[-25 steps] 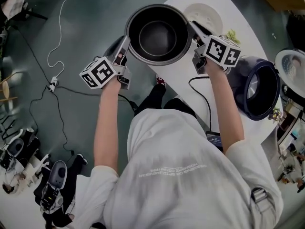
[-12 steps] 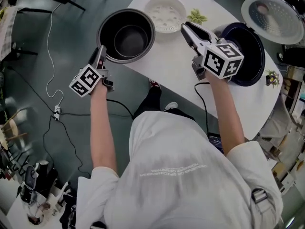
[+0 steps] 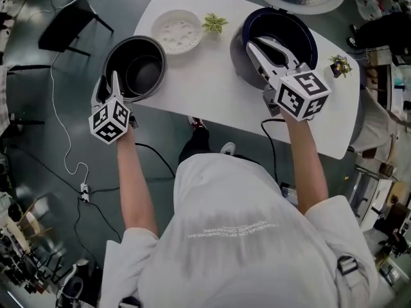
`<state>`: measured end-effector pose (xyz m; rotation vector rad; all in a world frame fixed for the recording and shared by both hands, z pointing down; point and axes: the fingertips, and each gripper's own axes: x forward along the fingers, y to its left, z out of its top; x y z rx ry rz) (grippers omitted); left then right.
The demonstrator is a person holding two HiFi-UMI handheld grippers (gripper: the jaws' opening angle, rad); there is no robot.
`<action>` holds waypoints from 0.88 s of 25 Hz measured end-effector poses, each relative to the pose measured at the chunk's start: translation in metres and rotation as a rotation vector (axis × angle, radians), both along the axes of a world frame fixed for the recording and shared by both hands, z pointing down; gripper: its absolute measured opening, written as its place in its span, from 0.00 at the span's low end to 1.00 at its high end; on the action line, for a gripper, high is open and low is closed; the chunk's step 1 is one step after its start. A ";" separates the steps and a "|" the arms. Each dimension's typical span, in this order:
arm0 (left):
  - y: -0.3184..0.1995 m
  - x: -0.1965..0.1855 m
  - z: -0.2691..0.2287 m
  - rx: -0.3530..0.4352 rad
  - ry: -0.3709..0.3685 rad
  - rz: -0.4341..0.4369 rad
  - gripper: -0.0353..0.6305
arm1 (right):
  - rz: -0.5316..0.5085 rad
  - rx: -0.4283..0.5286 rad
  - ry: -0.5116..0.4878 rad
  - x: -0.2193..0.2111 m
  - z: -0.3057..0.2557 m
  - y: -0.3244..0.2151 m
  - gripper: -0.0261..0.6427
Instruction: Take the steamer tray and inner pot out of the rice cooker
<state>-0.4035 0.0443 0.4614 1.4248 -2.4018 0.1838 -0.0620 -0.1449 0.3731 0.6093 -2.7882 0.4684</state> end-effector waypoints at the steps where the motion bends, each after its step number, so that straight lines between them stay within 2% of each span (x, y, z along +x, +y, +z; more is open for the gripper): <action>1: -0.010 0.013 -0.008 0.006 -0.020 0.041 0.30 | 0.027 0.006 0.001 0.015 -0.001 0.000 0.16; 4: -0.040 0.063 -0.031 0.033 -0.050 0.184 0.26 | 0.109 0.031 -0.003 0.060 -0.009 -0.001 0.16; 8: -0.073 0.138 -0.071 0.110 -0.049 0.400 0.18 | 0.211 0.092 0.004 0.120 -0.025 0.010 0.15; 10: -0.082 0.182 -0.089 0.144 -0.052 0.526 0.15 | 0.254 0.124 0.018 0.146 -0.031 0.018 0.14; 13: -0.086 0.247 -0.106 0.155 -0.080 0.687 0.12 | 0.300 0.169 0.040 0.180 -0.039 0.032 0.13; 17: -0.076 0.311 -0.122 0.153 -0.132 0.803 0.09 | 0.331 0.205 0.036 0.216 -0.050 0.059 0.11; 22: -0.052 0.362 -0.141 0.169 -0.204 0.911 0.08 | 0.348 0.262 0.053 0.245 -0.060 0.094 0.11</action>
